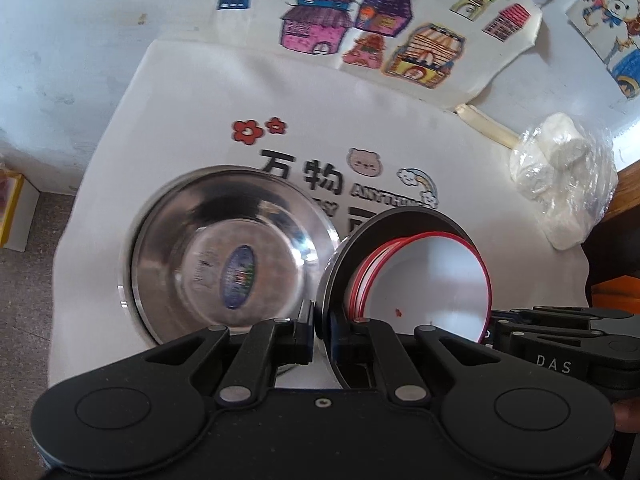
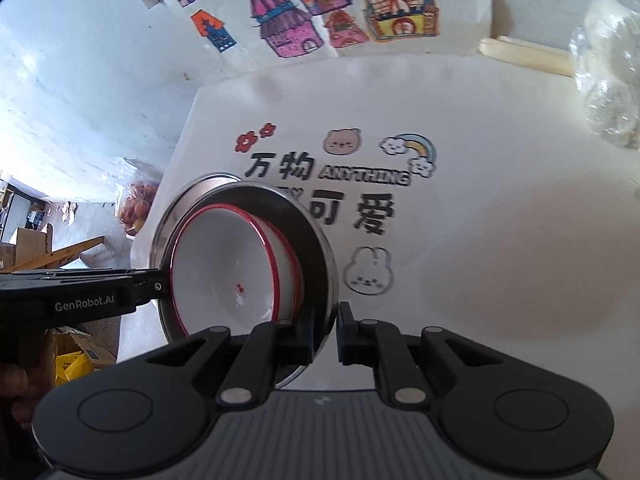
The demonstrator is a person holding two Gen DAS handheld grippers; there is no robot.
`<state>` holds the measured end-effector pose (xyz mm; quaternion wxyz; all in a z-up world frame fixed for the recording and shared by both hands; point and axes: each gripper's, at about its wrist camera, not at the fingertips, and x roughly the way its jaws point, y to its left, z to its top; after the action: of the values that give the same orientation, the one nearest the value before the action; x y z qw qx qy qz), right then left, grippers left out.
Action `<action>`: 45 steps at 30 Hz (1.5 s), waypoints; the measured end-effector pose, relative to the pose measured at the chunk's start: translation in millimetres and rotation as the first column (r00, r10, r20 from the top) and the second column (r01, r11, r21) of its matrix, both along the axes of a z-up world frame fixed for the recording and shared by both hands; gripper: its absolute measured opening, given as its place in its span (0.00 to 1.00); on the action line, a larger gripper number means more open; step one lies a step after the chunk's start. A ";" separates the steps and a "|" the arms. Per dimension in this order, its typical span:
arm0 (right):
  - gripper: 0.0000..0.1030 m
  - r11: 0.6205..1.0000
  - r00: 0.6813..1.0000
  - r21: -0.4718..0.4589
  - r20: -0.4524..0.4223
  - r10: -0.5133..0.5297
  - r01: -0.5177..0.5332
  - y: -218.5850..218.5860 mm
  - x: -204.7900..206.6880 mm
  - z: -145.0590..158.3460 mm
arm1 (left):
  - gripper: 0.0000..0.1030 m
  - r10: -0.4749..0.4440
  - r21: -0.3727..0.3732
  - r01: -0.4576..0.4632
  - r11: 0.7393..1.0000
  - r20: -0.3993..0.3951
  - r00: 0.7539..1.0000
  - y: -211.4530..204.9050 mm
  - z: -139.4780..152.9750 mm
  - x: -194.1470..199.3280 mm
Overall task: Organize plates and bowls
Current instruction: 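Lower the steel bowl onto the stacked steel plates with both grippers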
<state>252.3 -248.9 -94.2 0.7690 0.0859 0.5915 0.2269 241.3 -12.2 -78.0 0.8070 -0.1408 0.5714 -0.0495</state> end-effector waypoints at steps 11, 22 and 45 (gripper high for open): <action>0.11 1.000 1.000 0.008 0.011 0.017 -0.018 44.2 4.5 0.4 | 0.05 0.020 0.003 -0.020 1.000 0.005 1.000 43.2 2.7 5.0; 0.11 0.999 0.999 0.011 0.007 0.043 -0.043 74.1 16.3 -1.3 | 0.05 0.057 0.000 -0.057 0.998 -0.004 0.998 70.4 -2.5 9.4; 0.11 0.997 0.997 -0.007 -0.003 0.077 -0.077 113.5 35.7 -5.9 | 0.05 0.092 -0.019 -0.093 0.995 -0.034 0.995 103.0 -19.1 20.0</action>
<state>287.9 -135.3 -100.1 0.7590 0.0606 0.5963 0.2542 261.4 90.8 -97.0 0.7974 -0.1762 0.5770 -0.0156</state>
